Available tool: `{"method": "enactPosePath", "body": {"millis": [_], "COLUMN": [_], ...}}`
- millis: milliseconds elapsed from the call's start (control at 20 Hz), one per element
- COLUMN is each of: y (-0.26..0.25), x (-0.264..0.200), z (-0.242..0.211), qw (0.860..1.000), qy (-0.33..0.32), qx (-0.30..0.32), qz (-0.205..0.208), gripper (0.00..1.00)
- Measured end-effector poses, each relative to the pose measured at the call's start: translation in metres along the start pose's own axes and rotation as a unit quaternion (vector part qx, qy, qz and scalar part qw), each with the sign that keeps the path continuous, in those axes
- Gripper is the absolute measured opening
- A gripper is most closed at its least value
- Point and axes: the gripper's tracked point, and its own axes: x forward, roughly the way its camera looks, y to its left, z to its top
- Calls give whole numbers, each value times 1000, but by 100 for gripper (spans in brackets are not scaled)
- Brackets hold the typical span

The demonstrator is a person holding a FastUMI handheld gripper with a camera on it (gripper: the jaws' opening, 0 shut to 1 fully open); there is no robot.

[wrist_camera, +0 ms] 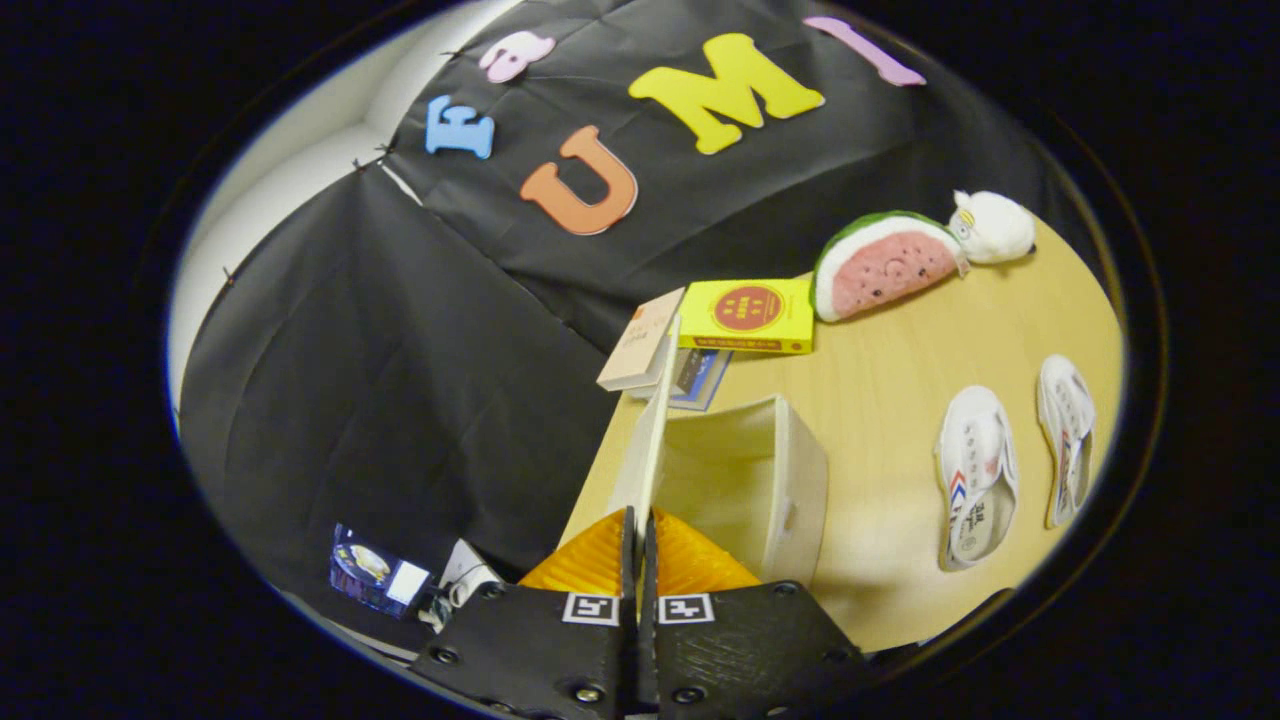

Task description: Open the storage box then place both shoes into the box .Put the left shoe in first, then the right shoe, with the right side of both shoes facing outward in a uniform manner.

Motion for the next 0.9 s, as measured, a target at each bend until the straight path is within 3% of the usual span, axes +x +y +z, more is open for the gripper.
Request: {"method": "enactPosePath", "body": {"millis": [250, 600, 800, 900], "y": [74, 153, 180, 185], "x": [17, 69, 91, 97], "z": [3, -9, -19, -22], "qw": [995, 989, 983, 979], "qy": [-28, -27, -24, -29], "qx": [-92, -137, -175, -198], "qz": [12, 46, 45, 39], "gripper": [0, 5, 18, 37]}}
